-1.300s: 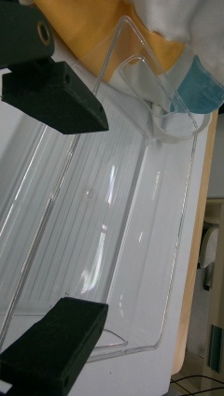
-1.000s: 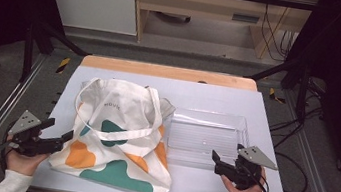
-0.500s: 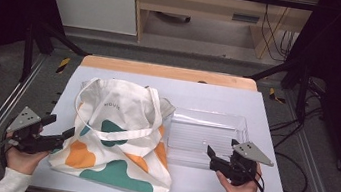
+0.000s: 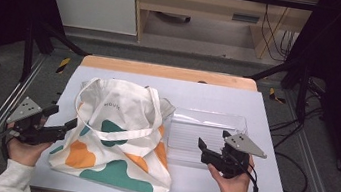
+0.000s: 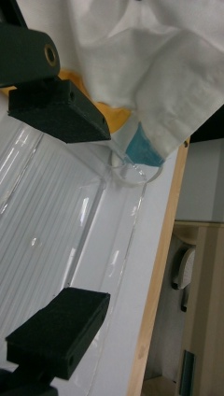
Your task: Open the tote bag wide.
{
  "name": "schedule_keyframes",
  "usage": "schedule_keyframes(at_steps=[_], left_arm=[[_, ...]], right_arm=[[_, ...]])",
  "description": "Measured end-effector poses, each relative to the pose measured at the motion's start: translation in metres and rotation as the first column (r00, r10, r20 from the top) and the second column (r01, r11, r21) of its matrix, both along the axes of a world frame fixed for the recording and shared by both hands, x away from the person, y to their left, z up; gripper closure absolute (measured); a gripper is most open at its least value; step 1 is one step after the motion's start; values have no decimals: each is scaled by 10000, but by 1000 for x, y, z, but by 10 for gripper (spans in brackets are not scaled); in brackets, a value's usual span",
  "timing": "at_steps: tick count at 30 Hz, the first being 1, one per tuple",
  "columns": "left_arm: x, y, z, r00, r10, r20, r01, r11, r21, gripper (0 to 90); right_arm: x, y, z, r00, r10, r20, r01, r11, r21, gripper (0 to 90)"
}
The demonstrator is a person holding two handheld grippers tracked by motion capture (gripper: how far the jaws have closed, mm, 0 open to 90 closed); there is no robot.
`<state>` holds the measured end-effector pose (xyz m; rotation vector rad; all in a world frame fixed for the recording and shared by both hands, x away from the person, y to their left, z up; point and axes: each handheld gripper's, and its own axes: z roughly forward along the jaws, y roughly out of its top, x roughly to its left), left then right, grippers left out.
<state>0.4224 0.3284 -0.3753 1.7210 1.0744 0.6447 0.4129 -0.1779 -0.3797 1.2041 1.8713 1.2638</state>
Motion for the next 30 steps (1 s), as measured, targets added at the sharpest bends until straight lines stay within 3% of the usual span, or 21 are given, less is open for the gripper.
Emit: schedule_keyframes(at_steps=[17, 30], left_arm=[[12, -28, 22, 9982, -478, 370, 479, 9989, -18, 174], [21, -48, 30, 9959, -774, 460, 781, 9968, -145, 190]], right_arm=[[18, 41, 24, 9978, 606, 262, -614, 9976, 308, 210], [29, 67, 35, 9939, 1055, 324, -1069, 9933, 436, 244]])
